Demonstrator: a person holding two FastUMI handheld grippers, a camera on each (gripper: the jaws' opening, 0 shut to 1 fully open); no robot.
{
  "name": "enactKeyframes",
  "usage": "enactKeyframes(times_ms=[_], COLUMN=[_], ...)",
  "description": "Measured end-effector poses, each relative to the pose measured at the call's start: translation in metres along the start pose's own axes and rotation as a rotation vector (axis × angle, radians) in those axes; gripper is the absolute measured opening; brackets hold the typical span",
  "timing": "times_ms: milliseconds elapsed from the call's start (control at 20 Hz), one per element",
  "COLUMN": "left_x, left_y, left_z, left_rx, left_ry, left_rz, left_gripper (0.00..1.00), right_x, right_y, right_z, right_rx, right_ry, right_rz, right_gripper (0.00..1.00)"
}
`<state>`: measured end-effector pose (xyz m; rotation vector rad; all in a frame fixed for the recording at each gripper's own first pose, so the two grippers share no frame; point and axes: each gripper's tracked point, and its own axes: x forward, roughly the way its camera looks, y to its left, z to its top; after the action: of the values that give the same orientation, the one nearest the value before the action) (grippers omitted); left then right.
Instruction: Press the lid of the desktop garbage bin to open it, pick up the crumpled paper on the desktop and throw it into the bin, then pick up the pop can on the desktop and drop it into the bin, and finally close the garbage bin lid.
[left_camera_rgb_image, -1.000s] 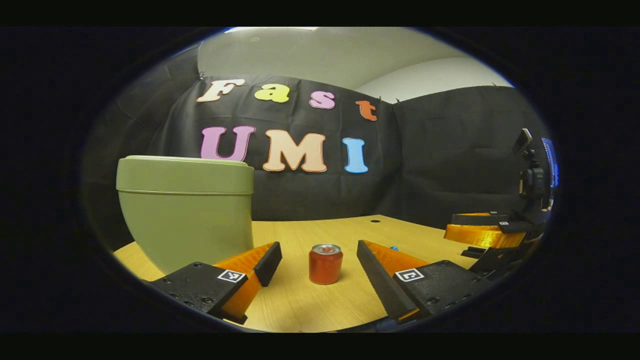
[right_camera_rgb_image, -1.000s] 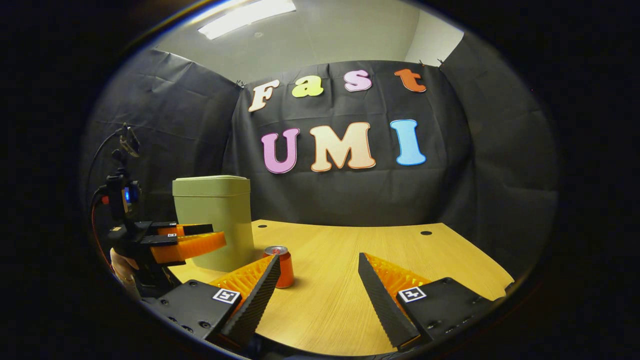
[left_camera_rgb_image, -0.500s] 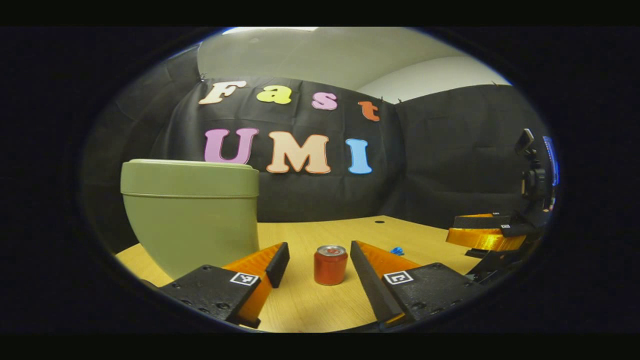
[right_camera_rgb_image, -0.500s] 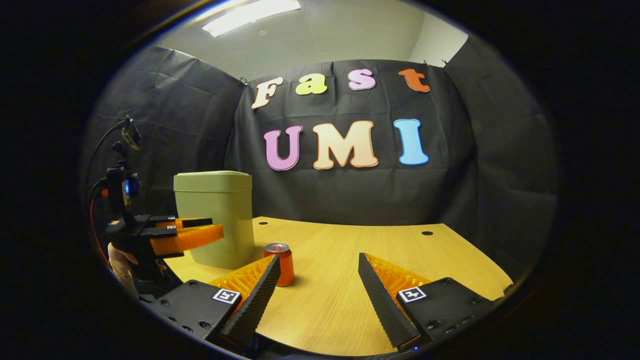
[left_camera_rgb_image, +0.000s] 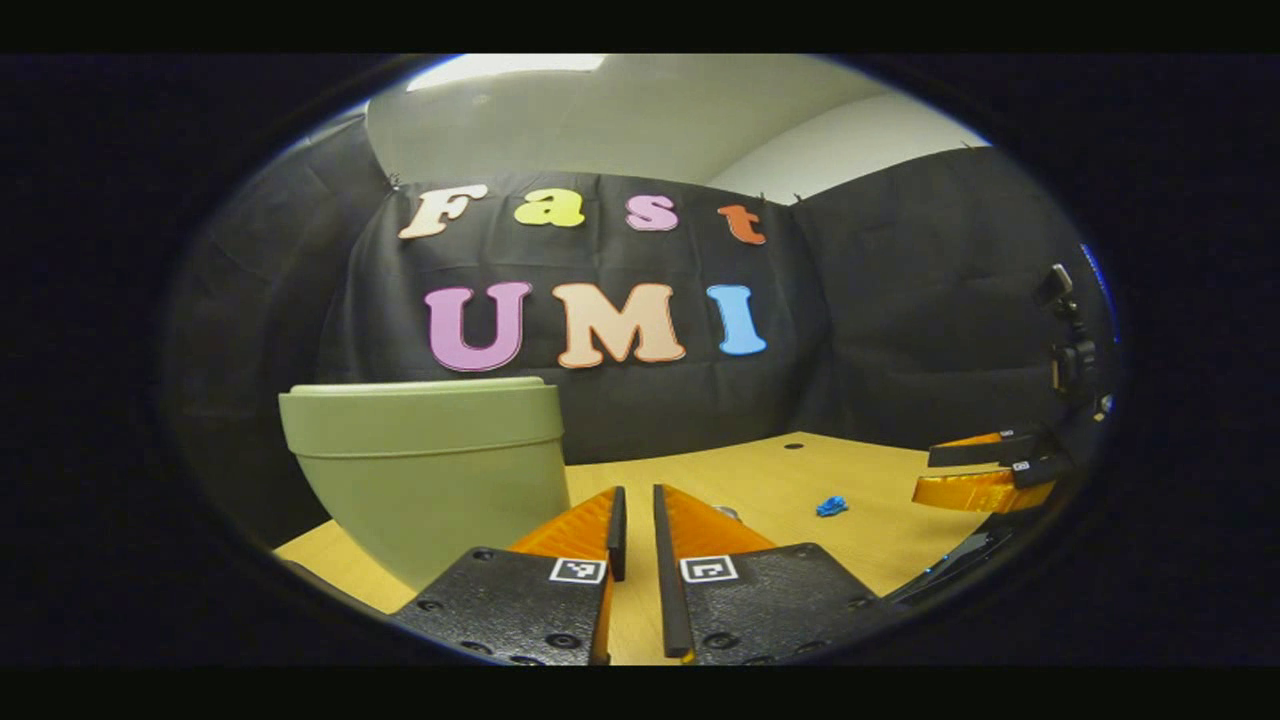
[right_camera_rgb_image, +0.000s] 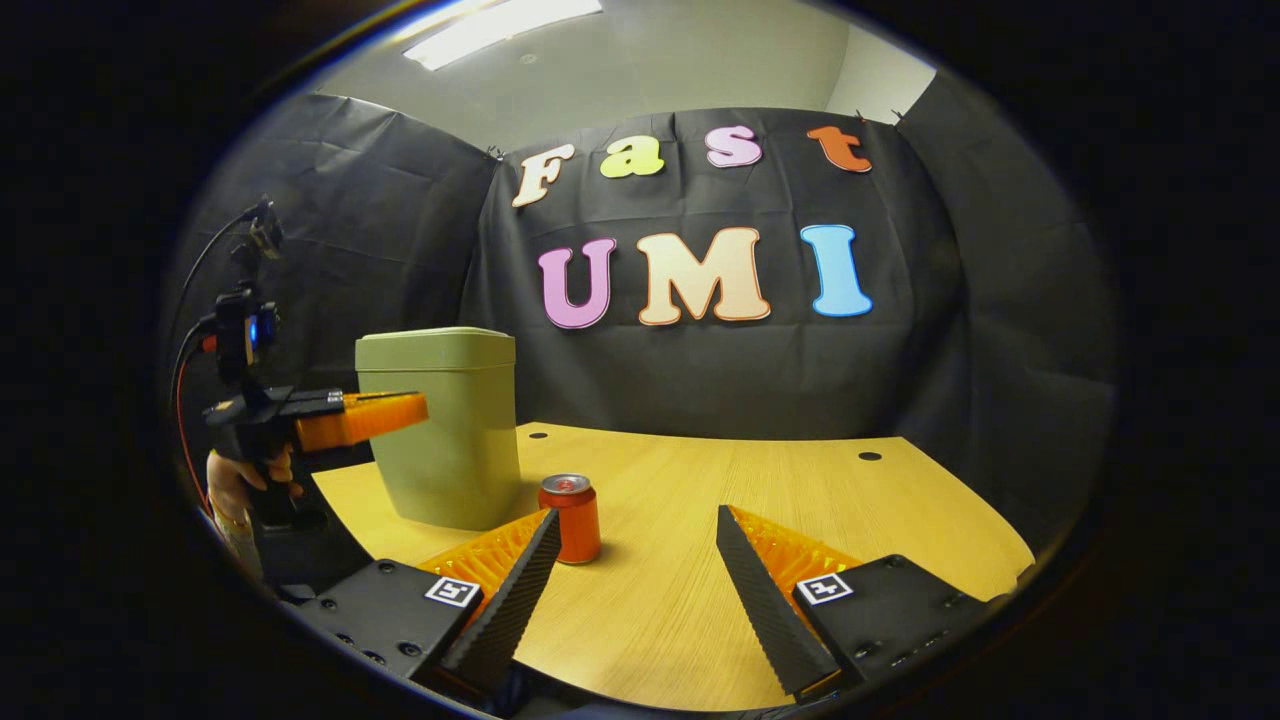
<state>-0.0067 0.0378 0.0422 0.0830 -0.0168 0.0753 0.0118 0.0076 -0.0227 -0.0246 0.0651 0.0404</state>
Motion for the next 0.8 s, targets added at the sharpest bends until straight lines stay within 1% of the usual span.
enactKeyframes(times_ms=[50, 100, 150, 200, 250, 300, 350, 400, 500, 550, 650, 700, 800], left_x=[0.001, 0.000, 0.000, -0.002, -0.003, -0.002, -0.002, 0.000, 0.005, 0.007, 0.015, 0.017, 0.022], left_y=[0.005, 0.015, 0.022, 0.029, 0.037, 0.045, 0.055, 0.065, 0.085, 0.097, 0.117, 0.128, 0.139], left_z=[0.007, 0.015, 0.027, 0.039, 0.050, 0.063, 0.072, 0.079, 0.092, 0.096, 0.097, 0.094, 0.087], left_rx=[-0.006, 0.002, 0.022, 0.045, 0.064, 0.075, 0.079, 0.078, 0.049, 0.019, -0.016, -0.023, -0.024], left_ry=[0.000, 0.000, -0.016, -0.030, -0.051, -0.073, -0.089, -0.096, -0.110, -0.114, -0.105, -0.093, -0.067], left_rz=[0.005, 0.022, 0.028, 0.041, 0.053, 0.066, 0.088, 0.104, 0.133, 0.145, 0.171, 0.197, 0.210], left_gripper=[0.10, 0.11, 0.03, 0.00, 0.07, 0.00, 0.02, 0.00, 0.02, 0.00, 0.00, 0.00, 0.00], right_x=[0.000, 0.000, 0.000, 0.000, -0.001, 0.000, 0.001, 0.002, 0.001, 0.001, 0.000, -0.001, -0.001], right_y=[-0.003, -0.004, -0.006, -0.008, -0.010, -0.011, -0.012, -0.012, -0.012, -0.015, -0.017, -0.017, -0.018], right_z=[-0.001, -0.001, -0.001, 0.001, 0.003, 0.002, 0.001, -0.001, -0.002, -0.002, -0.002, -0.001, 0.001], right_rx=[0.003, 0.004, 0.004, 0.005, 0.010, 0.020, 0.031, 0.040, 0.043, 0.039, 0.034, 0.034, 0.036], right_ry=[0.003, 0.003, 0.001, -0.002, -0.006, -0.006, -0.004, 0.000, 0.006, 0.005, 0.005, 0.003, 0.000], right_rz=[-0.003, -0.005, -0.008, -0.012, -0.016, -0.016, -0.013, -0.008, -0.011, -0.016, -0.022, -0.020, -0.020], right_gripper=[0.99, 0.98, 0.99, 0.99, 0.99, 0.99, 0.99, 0.99, 0.99, 0.98, 0.98, 0.98, 0.98])
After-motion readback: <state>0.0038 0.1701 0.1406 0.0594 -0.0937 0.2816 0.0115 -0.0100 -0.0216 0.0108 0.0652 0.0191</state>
